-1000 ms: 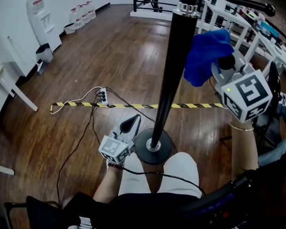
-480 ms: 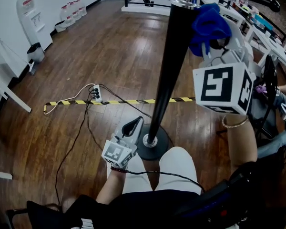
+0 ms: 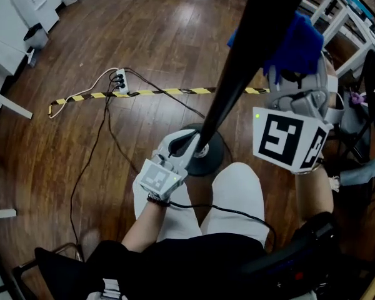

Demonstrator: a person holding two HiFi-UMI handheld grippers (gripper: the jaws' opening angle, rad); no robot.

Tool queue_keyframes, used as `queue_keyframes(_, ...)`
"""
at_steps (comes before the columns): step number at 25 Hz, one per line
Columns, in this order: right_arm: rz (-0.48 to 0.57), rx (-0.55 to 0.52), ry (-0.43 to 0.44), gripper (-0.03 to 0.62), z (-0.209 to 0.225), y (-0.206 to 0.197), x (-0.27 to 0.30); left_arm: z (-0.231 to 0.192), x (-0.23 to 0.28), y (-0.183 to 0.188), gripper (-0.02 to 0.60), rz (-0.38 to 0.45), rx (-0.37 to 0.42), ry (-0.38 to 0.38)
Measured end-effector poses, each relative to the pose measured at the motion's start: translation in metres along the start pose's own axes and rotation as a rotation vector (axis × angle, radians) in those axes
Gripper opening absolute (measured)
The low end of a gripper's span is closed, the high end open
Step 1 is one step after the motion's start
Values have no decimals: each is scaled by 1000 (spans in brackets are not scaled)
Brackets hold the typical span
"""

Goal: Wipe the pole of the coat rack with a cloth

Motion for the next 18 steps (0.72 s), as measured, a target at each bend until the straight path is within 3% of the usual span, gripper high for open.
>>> queue_keyframes(4,10,-43,102,20,-65,-19,-9,9,5,-31,0,-52,6,-29)
queue_keyframes(7,10,-16,189,20,-119,-38,-19,12,9,-52,0,-80,-3,-41)
queue_keyframes(14,-60,325,325,20,-230,-87,-43,-16,18,-76,0,-58,-96,46)
queue_keyframes(18,-93,462,434,18,-312,-124,-47,-41,32,-79,0,-58,-59,99)
Point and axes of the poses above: the fingertips, and each gripper's own axes: x forward along the fingers, z to its right, y out of its top, the point moved 3 cm from there along -x, backward along the fingers, and after that the axes turned 1 degree about z, right-handed, at the moved point
